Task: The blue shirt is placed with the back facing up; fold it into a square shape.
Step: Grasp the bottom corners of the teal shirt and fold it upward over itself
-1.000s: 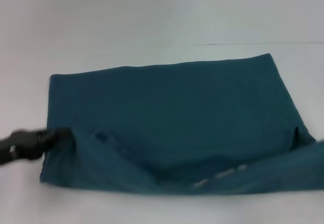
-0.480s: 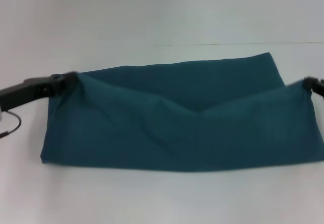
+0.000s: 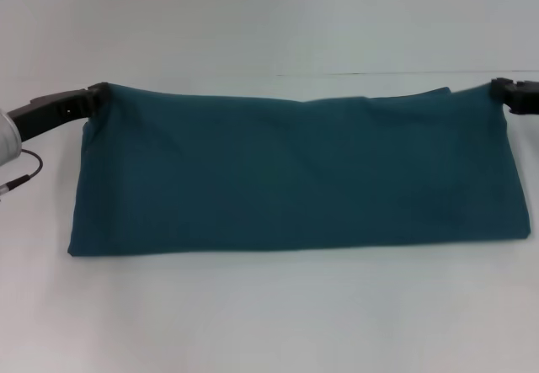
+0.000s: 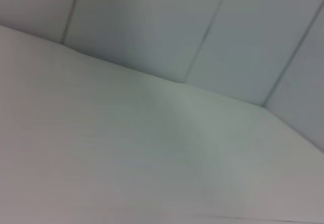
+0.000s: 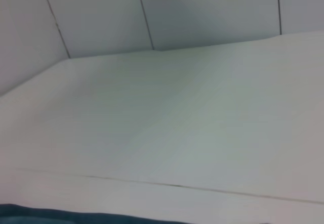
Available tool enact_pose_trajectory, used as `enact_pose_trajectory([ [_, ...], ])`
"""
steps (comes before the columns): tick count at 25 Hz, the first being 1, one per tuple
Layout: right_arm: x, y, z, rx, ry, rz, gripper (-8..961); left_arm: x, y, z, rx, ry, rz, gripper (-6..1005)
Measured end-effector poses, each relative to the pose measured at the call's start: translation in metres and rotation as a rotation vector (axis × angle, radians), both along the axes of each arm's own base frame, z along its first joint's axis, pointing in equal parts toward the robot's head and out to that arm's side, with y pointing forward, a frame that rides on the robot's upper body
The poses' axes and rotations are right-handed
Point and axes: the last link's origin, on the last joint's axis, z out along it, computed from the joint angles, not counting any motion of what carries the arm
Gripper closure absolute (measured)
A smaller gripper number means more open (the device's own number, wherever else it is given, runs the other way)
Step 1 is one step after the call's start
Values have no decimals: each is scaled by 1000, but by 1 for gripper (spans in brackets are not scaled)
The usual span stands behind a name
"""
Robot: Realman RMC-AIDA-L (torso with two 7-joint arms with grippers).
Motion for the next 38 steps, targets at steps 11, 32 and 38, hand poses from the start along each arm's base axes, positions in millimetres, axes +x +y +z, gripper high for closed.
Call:
enact_pose_trajectory([
  [11,-27,32,-22,64,-122,33,923,-4,16,-4,71,64,82,995],
  [32,-30,39,-30,131,-128,21,923,-3,23,-6,125,99,89,931],
  [38,-31,40,-37,115,-162,18,924,-1,23,-13,134,115,89,907],
])
